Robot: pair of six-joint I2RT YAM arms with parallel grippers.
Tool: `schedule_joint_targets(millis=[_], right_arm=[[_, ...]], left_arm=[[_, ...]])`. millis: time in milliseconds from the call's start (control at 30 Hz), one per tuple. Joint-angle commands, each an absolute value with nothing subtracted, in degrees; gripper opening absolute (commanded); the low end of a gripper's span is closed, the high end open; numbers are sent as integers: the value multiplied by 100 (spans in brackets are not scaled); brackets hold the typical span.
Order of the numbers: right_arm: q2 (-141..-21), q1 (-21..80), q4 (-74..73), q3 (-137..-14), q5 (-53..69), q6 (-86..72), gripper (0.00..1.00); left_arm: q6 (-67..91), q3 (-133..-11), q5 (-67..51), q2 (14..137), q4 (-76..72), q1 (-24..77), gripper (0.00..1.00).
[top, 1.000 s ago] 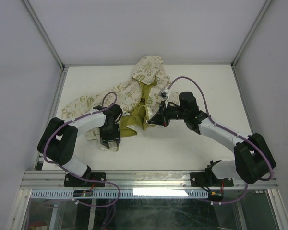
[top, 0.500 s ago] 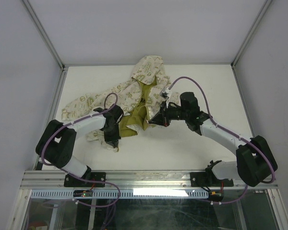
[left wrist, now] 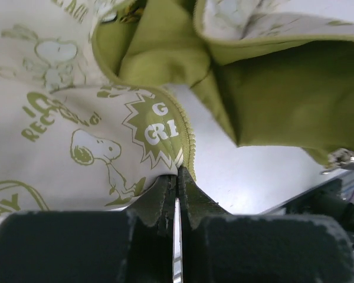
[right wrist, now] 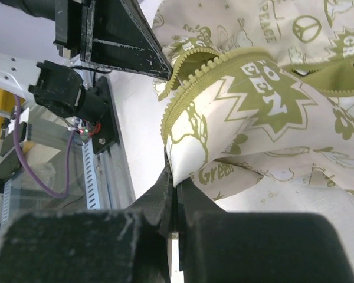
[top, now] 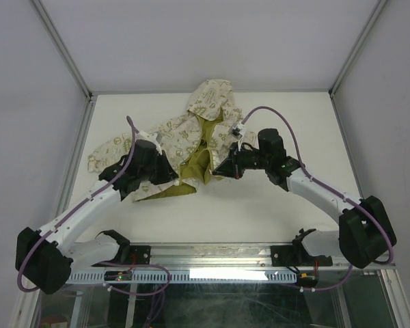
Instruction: Zip up the jacket
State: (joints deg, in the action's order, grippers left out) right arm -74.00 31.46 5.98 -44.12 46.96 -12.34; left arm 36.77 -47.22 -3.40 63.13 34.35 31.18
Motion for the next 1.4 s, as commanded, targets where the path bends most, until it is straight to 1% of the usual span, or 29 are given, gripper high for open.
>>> schedule_joint_targets(millis=[0,100,233,467,667,933,1367], right_arm=[[-7392,3133,685,-4915,5002,-1564,0],[-7518,3145,892,-4956,5162,-1898,0],[-7660,3168,2242,-4575,5444,-2802,0],[-8067,3467,3145,-4558,5462,-3427,0],[-8278,3574,3987,-4274,5098,-3839,0],[-8286,3660,4249,-4149,4673,-3845,0],[-8373,3760,4405,-4162,4592,-3937,0]], left_arm=[[3647,-4350,-694,5662,1913,3150,0],[3554,-3906,-865,5215,999,3155,0],[3439,-3281,-1095,4767,-499,3155,0],[3268,-2968,-1319,4805,-1487,3150,0],[3545,-2974,-1141,4853,-1703,3153,0],[3814,-2989,-1095,4970,-1611,3155,0],[3882,-3016,-1100,5019,-1611,3155,0]])
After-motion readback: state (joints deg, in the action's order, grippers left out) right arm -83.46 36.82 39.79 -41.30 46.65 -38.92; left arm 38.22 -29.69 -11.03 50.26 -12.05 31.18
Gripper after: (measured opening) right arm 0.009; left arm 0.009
